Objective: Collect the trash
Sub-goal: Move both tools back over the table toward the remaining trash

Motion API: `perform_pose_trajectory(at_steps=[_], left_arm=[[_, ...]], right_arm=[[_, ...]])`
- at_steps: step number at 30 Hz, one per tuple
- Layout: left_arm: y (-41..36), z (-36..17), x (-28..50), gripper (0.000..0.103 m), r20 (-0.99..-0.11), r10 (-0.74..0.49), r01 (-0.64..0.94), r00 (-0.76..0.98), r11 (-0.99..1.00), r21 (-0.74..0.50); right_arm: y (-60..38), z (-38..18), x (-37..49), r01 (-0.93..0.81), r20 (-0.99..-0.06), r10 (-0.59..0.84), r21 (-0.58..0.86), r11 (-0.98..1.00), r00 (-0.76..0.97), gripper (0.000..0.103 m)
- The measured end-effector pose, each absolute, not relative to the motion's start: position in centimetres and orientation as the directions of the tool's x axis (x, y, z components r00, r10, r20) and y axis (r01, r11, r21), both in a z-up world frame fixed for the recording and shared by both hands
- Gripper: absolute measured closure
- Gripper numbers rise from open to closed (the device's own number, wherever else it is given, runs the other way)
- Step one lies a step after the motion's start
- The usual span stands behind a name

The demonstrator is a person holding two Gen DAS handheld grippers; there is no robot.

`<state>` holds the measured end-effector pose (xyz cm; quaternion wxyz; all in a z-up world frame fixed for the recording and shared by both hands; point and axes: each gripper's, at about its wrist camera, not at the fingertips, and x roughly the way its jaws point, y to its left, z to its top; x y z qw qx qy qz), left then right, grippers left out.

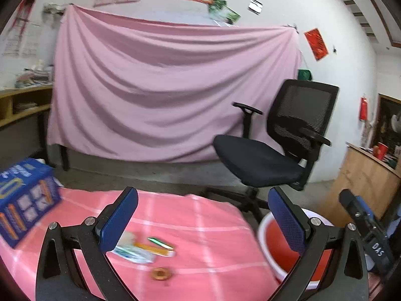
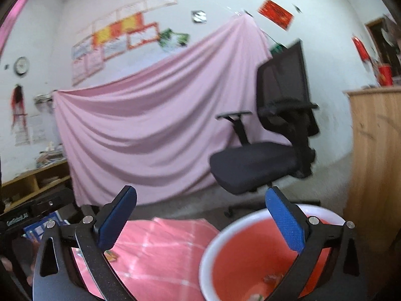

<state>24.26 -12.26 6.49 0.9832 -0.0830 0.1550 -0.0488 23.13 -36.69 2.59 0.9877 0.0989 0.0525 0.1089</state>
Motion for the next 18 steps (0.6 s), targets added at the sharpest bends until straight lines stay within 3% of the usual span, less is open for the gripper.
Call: perform_pose_trajectory(at_steps=[10, 18], left_arm=[[-7.2, 6.1, 19.8, 0.002, -0.183, 0.018, -0.041, 0.983, 0.992, -0.123], [-4.5, 5.2, 17.8, 0.001, -0.147, 0.085, -0.095, 0.985, 0.994, -0.06]], right_arm=[[-30.4, 3.4, 21.7, -0.344, 0.031, 0.343, 0.06, 0.937, 0.939, 0.0], [-26.3, 2.8, 21.7, -0.409, 0.018, 0.409, -0.018, 0.912, 0.912, 0.0]])
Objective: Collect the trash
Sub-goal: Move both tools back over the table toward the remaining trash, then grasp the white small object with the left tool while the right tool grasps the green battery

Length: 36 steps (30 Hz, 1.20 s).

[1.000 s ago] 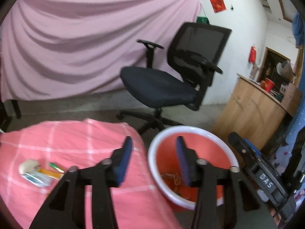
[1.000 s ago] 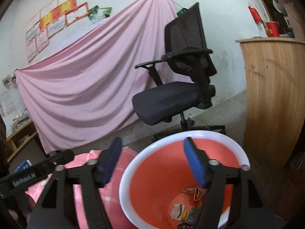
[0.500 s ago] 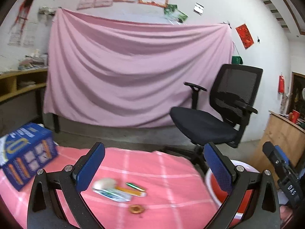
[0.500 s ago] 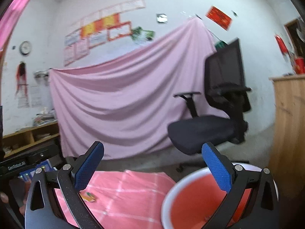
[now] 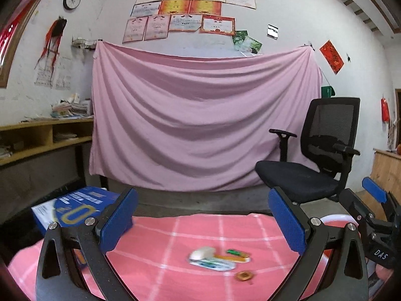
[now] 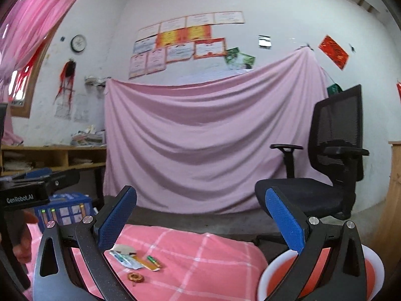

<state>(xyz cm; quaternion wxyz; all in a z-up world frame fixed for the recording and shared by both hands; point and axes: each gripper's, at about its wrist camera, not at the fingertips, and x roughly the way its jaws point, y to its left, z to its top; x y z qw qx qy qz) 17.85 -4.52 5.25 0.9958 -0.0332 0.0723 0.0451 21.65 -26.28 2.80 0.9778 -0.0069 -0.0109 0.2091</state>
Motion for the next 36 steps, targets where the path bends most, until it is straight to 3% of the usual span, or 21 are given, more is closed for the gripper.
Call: perform_pose_trajectory(at_steps=[8, 16, 19, 21, 22, 25, 28, 32, 34, 36], left_arm=[[-1.5, 2.5, 18.9, 0.002, -0.256, 0.11, -0.122, 0.96, 0.992, -0.034], [0.3, -0.3, 22.0, 0.002, -0.421, 0.081, -0.102, 0.904, 0.994, -0.028], [0.6, -1.3, 23.7, 0.002, -0.489, 0.048, -0.075, 0.871, 0.997, -0.034], [0.8, -1.9, 24.7, 0.003, -0.527, 0.035, -0.063, 0.849, 0.997, -0.035], [0.9, -2.3, 25.3, 0.004, -0.547, 0.025, -0.054, 0.837, 0.998, -0.037], [0.8, -3.2, 26.6, 0.013, -0.593, -0.001, -0.033, 0.805, 0.998, -0.046], [0.6, -4.1, 28.1, 0.026, -0.635, -0.051, 0.002, 0.771, 0.997, -0.076], [0.0, -4.8, 30.3, 0.033, -0.685, -0.125, 0.062, 0.717, 0.991, -0.116], [-0.3, -5.0, 31.4, 0.042, -0.704, -0.151, 0.083, 0.694, 0.988, -0.131], [-0.5, -5.1, 32.4, 0.049, -0.721, -0.171, 0.101, 0.671, 0.985, -0.14]], right_arm=[[-23.0, 1.4, 23.0, -0.451, -0.082, 0.446, -0.066, 0.89, 0.891, 0.0], [-21.1, -0.3, 26.0, -0.469, -0.262, 0.443, -0.045, 0.882, 0.858, 0.0], [-20.5, -1.2, 27.7, -0.477, -0.364, 0.434, -0.033, 0.878, 0.824, 0.003], [-20.2, -1.7, 28.4, -0.477, -0.412, 0.424, -0.03, 0.878, 0.806, 0.01], [-20.0, -2.0, 28.8, -0.477, -0.439, 0.417, -0.03, 0.879, 0.796, 0.016], [-19.5, -2.8, 29.8, -0.478, -0.503, 0.402, -0.025, 0.878, 0.765, 0.017], [-19.1, -3.6, 31.1, -0.497, -0.569, 0.408, -0.001, 0.868, 0.714, 0.033], [-18.3, -4.9, 33.2, -0.526, -0.657, 0.425, 0.051, 0.849, 0.622, 0.039], [-18.0, -5.5, 34.2, -0.54, -0.688, 0.441, 0.085, 0.837, 0.576, 0.049], [-17.8, -5.8, 34.7, -0.547, -0.703, 0.451, 0.105, 0.831, 0.55, 0.052]])
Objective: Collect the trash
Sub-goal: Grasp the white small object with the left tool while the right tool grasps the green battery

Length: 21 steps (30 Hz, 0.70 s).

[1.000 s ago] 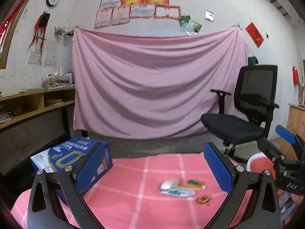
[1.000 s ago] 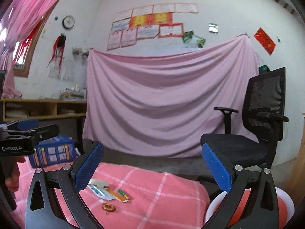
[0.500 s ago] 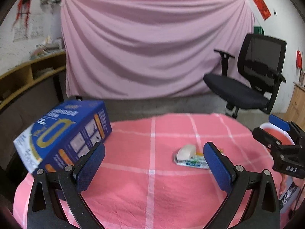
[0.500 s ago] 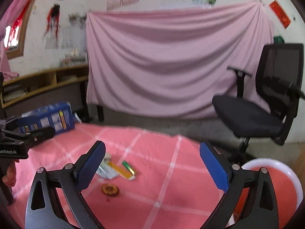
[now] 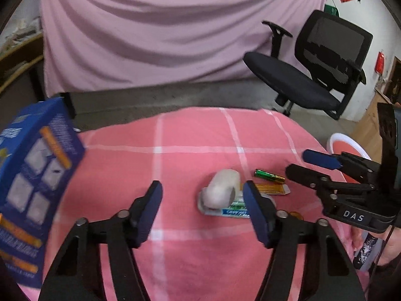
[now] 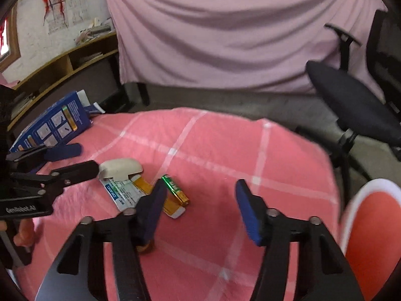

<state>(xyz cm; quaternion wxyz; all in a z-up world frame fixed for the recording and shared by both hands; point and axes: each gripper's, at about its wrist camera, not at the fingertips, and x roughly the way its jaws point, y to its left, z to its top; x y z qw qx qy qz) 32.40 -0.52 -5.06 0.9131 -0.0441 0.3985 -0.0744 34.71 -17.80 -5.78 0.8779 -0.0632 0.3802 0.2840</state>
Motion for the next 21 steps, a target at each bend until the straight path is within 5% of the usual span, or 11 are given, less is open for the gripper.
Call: perform_pose_trajectory(at_steps=[12, 21], left_arm=[[-0.3, -5.6, 34.4, 0.073, -0.771, -0.258, 0.144, 0.582, 0.966, -0.215], [0.2, -5.6, 34.2, 0.075, -0.761, -0.266, 0.138, 0.592, 0.963, -0.23]], right_arm=[[-16.0, -7.1, 36.0, -0.616, -0.772, 0.47, 0.131, 0.777, 0.428, 0.07], [-15.5, -7.6, 36.2, -0.627, -0.796, 0.457, 0.129, 0.768, 0.396, 0.083]])
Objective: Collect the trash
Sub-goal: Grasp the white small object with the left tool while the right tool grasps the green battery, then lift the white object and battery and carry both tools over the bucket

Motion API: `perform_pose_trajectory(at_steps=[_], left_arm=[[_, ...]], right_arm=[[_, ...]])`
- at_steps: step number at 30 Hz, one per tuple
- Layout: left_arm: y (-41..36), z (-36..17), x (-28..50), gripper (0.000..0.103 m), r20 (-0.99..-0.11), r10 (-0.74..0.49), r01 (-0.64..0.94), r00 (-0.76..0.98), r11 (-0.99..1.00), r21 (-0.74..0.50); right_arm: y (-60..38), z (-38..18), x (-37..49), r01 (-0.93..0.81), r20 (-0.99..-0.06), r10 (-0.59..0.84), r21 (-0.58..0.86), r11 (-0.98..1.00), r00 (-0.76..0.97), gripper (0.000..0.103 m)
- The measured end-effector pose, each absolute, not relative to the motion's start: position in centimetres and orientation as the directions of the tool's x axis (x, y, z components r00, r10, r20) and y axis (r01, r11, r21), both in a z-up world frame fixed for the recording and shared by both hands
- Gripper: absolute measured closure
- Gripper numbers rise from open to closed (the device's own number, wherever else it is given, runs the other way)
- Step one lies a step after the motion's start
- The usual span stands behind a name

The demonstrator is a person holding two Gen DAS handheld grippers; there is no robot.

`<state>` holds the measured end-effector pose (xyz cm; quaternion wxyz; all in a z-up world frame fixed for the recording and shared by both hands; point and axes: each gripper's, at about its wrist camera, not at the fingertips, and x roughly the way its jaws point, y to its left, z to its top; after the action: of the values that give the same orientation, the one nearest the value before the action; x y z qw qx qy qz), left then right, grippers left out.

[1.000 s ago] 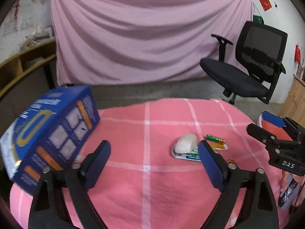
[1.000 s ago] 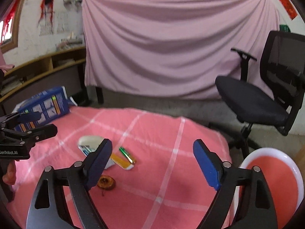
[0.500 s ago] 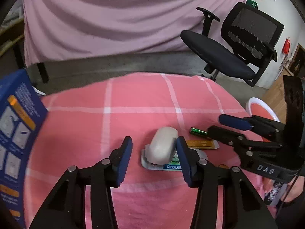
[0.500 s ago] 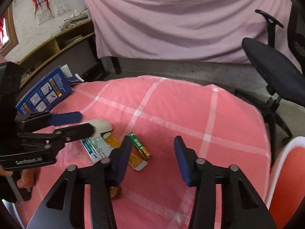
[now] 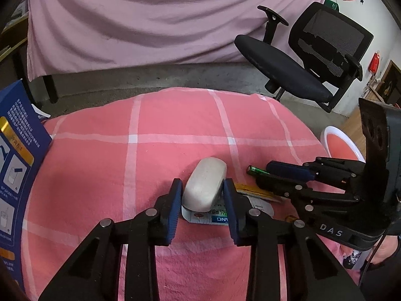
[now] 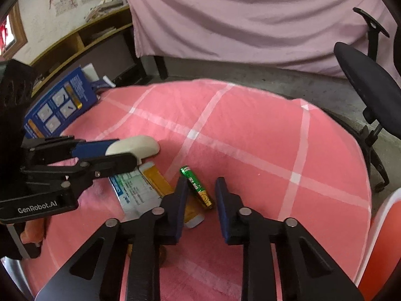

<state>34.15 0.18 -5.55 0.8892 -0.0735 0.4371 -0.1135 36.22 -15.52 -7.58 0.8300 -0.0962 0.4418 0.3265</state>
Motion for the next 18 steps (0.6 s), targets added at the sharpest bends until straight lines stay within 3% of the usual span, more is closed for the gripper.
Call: perform_pose_trajectory(at_steps=[4, 10, 18], left_arm=[[0.2, -5.4, 33.7, 0.076, -0.748, -0.271, 0.135, 0.606, 0.961, -0.24], [0.6, -5.0, 32.6, 0.077, -0.729, -0.252, 0.101, 0.637, 0.964, -0.244], [0.3, -2.5, 29.4, 0.078, -0.607, -0.185, 0.052, 0.772, 0.972, -0.23]], right_arm=[[-15.7, -7.4, 35.9, -0.632, -0.792, 0.461, 0.126, 0.765, 0.401, 0.095], [-15.8, -6.3, 34.9, -0.632, -0.748, 0.466, 0.081, 0.771, 0.472, 0.095], [-18.6, -3.1, 31.5, -0.595, -0.532, 0.522, 0.042, 0.803, 0.667, 0.095]])
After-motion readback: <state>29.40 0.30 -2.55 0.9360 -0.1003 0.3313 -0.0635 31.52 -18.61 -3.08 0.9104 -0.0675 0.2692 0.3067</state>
